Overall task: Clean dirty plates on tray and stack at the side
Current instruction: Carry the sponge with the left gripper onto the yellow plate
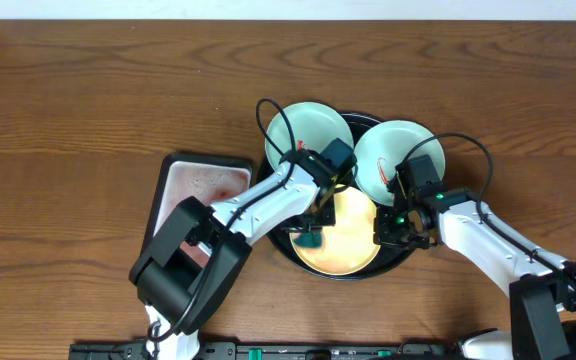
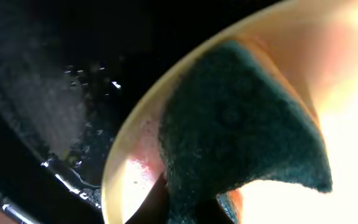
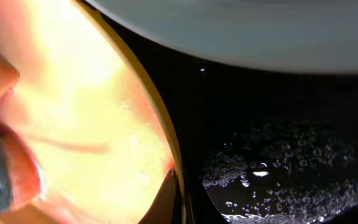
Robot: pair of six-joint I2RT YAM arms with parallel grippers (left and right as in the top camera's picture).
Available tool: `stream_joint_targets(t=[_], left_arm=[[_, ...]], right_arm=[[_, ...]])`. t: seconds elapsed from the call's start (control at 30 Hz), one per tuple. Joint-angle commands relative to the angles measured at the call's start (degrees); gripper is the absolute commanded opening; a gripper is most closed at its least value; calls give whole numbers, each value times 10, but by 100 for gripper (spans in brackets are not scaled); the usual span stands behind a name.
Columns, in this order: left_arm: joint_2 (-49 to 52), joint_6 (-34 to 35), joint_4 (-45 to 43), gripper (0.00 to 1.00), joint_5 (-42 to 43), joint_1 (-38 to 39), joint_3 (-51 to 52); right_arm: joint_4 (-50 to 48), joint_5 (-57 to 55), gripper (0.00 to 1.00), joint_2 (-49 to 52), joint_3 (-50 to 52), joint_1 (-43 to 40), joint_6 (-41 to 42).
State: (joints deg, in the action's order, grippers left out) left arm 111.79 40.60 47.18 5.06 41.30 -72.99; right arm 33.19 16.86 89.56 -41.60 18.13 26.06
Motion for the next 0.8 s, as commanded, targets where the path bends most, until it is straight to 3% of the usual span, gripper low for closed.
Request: stream_joint_targets(t=[0.0, 0.07, 0.13, 0.2, 0.33, 0.63, 0.77], left_arm=[[38, 3, 25, 8, -175, -37, 40], [38, 10, 8, 7, -139, -37, 40], [38, 7, -27, 7, -45, -35, 40], [38, 2, -97, 7, 89, -23, 43], [38, 5, -212, 7, 208, 22, 43], [39, 32, -282, 8, 202, 56, 43], [39, -1, -234, 8, 127, 42, 43]], right_arm=[[9, -70, 1, 15, 11, -2, 3], [9, -70, 1, 15, 11, -2, 2], [9, -70, 1, 15, 11, -2, 2], [11, -70, 1, 15, 11, -2, 2], [12, -70, 1, 15, 11, -1, 0], [19, -70, 1, 15, 11, -1, 0], [24, -70, 1, 15, 11, -1, -3]])
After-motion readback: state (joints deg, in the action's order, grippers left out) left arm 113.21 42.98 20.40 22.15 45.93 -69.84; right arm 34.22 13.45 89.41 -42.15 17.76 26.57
